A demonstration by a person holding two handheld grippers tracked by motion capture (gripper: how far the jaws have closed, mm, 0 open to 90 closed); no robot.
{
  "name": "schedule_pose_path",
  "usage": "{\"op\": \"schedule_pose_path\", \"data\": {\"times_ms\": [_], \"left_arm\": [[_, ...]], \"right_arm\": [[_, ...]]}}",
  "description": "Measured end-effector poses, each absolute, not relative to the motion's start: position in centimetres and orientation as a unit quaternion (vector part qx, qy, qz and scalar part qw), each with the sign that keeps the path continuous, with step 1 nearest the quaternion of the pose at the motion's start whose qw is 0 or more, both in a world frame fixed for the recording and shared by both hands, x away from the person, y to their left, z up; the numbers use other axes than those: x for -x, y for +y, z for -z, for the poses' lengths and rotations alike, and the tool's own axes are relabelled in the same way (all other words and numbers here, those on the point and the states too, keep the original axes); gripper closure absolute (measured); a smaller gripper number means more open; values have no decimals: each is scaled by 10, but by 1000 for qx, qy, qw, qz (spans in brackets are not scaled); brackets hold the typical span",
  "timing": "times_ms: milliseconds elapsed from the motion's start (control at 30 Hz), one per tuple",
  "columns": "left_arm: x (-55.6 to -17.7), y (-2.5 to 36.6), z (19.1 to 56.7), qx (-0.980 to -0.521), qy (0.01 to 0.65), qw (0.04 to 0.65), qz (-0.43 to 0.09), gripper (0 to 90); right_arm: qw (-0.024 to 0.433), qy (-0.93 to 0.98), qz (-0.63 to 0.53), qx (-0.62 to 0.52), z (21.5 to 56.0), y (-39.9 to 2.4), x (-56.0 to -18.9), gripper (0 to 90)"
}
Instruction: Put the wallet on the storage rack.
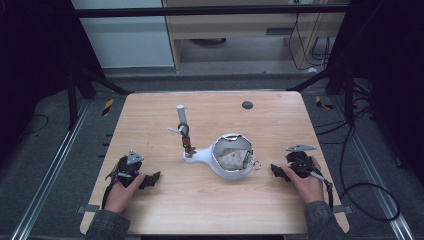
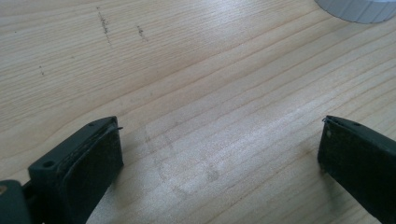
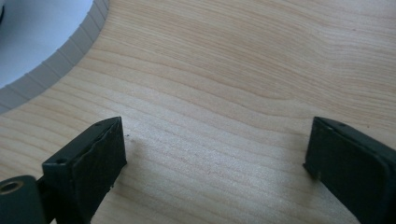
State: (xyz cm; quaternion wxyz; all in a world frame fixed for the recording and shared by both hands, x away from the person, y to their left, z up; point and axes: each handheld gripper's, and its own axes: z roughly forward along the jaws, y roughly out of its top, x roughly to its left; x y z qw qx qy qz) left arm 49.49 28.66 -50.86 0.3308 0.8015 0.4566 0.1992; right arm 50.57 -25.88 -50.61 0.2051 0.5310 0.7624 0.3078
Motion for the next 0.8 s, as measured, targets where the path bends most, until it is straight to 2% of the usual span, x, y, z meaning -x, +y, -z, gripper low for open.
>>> {"op": "schedule_pose_path", "data": {"times_ms": [400, 800], "left_arm": [[-495, 287, 509, -802, 457, 331, -199, 0], [-495, 287, 508, -801, 457, 331, -199, 0]], "right_arm": [[227, 746, -320, -538, 512, -255, -504, 4], [232, 745, -317, -538, 512, -246, -496, 5]]}}
